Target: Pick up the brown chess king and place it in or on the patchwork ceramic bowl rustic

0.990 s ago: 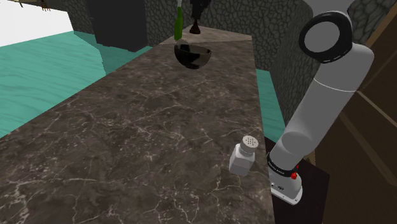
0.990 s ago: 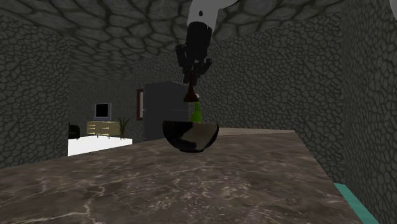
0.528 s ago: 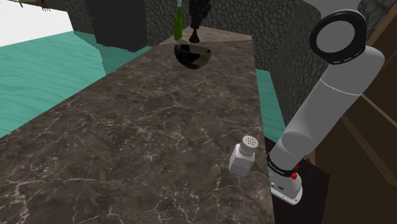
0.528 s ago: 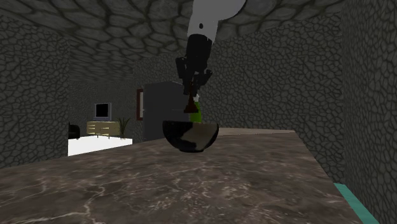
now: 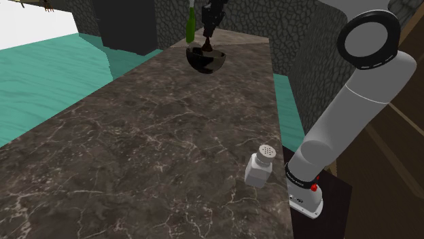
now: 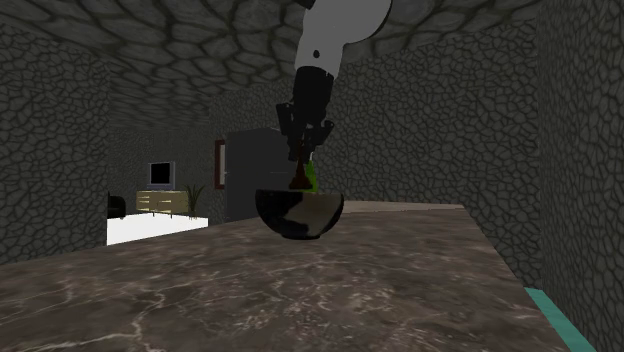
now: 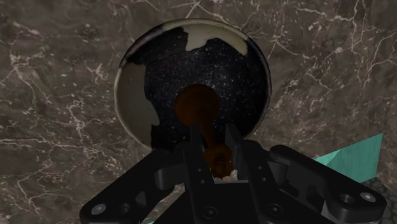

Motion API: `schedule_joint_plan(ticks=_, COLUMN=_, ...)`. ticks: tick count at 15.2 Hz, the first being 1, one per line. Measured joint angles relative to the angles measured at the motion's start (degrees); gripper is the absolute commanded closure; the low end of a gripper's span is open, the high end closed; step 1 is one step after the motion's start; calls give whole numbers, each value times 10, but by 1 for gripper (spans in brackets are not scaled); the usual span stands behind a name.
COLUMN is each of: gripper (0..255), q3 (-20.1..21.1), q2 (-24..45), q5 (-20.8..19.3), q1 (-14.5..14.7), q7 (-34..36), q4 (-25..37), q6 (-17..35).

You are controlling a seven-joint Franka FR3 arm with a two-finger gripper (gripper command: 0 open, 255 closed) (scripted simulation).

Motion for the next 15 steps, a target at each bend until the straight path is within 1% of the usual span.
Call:
schedule_joint_plan(ticks=2, gripper=255, q3=0, q2=0, q5=0, q1=0, q7=0, q4=-1, q6=0)
schedule_joint_plan(ticks=3, gripper=0, q3=0, q2=0, q5=0, q1=0, q7=0, q4=-1, q6=0)
schedule_joint_plan(ticks=9, gripper=0, q3=0, q2=0, q5=0, q1=0, q7=0, q4=-1, q6=1)
schedule_joint_plan(ticks=11, gripper=0, q3=-1, q2=9, q5=0, q1=-1, q7=2, q4=34, q6=-24)
schedule_joint_plan(ticks=14, gripper=0, q3=-3, q2=36, q5=-1, q1=-3, q7=5, q4=114, q6=-77)
schedule_joint_plan(ticks=15, gripper=0, q3=-4, q2=36, q5=0, q1=-3, q7=5, q4=119, q6=-83)
